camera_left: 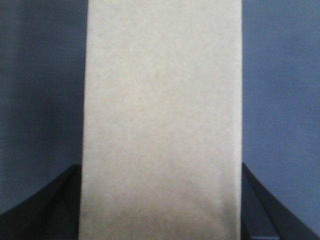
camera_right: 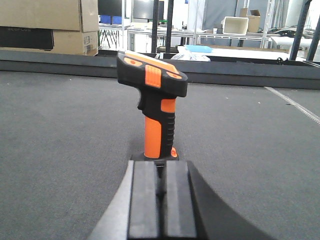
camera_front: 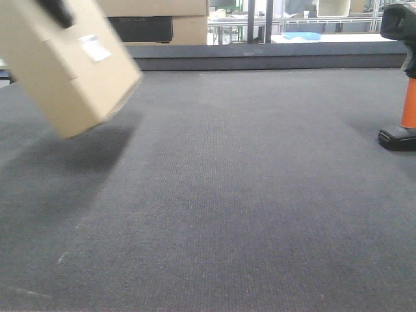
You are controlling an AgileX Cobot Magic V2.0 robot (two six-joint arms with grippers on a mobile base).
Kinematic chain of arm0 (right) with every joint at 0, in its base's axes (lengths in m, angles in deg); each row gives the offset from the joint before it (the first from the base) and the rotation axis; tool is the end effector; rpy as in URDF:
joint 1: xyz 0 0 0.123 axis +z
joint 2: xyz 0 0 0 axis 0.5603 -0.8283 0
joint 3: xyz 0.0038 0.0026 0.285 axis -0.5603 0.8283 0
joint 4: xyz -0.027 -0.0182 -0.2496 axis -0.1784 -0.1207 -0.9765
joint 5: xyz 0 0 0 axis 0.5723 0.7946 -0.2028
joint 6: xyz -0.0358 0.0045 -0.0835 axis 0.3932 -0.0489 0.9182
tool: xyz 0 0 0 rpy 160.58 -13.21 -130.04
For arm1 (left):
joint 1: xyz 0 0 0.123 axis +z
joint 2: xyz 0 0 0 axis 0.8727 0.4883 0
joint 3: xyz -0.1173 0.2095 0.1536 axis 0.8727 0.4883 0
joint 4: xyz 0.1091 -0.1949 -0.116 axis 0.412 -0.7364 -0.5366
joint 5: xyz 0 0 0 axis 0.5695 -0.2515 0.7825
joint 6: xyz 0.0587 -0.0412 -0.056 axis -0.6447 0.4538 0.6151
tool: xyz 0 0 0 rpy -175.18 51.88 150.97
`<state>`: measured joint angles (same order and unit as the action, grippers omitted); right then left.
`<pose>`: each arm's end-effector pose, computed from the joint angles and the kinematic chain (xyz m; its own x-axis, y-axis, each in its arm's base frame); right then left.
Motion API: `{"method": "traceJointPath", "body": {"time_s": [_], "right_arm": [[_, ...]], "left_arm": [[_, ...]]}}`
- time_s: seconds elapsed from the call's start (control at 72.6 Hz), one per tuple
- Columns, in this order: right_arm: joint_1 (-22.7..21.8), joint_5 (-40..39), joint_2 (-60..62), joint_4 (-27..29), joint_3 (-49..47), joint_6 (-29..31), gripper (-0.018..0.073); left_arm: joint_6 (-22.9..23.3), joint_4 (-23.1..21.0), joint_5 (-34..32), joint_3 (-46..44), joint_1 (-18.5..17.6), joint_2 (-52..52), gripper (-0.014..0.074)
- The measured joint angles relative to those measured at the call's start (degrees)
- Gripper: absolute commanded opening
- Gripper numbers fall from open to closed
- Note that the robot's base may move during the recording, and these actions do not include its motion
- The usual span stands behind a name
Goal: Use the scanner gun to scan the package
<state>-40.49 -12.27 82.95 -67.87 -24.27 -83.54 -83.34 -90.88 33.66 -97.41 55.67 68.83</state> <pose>0.0564 -0.0060 0.2068 0.0175 0.0047 -0.9998 0.1088 0.9940 0.0066 0.3512 -0.0606 0.3351 -0.8732 -0.1990 -0.4448 0.0039 0.9099 -0.4148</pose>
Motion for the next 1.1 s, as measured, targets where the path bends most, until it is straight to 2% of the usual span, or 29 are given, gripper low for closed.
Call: {"method": "traceJointPath", "body": {"time_s": [0.096, 0.317, 0.454, 0.702, 0.909, 1.101], "right_arm": [[0.0, 0.0, 0.0, 0.0, 0.0, 0.0, -0.0165], [0.0, 0.0, 0.0, 0.0, 0.0, 0.0, -0.0165], [0.0, 0.0, 0.0, 0.0, 0.0, 0.0, -0.0165], [0.0, 0.0, 0.0, 0.0, 0.0, 0.0, -0.0165], [0.0, -0.1, 0.0, 0.0, 0.0, 0.0, -0.0165], [0.0, -6.5, 0.0, 0.0, 0.0, 0.0, -0.0165]], "left_arm": [[1.5, -1.1, -3.0, -0.1, -4.2, 0.0, -0.0111], [8.5, -1.6, -12.0, 0.0, -14.6, 0.2, -0.0111], [10.4, -2.0, -17.6, 2.7, -18.6, 0.8, -0.0111], [10.9, -1.9, -19.6, 8.0, -19.4, 1.2, -0.0111], [11.0, -1.9, -19.3, 9.0, -19.4, 1.2, -0.0111], [10.7, -1.9, -19.3, 9.1, -19.4, 1.2, -0.0111]]}}
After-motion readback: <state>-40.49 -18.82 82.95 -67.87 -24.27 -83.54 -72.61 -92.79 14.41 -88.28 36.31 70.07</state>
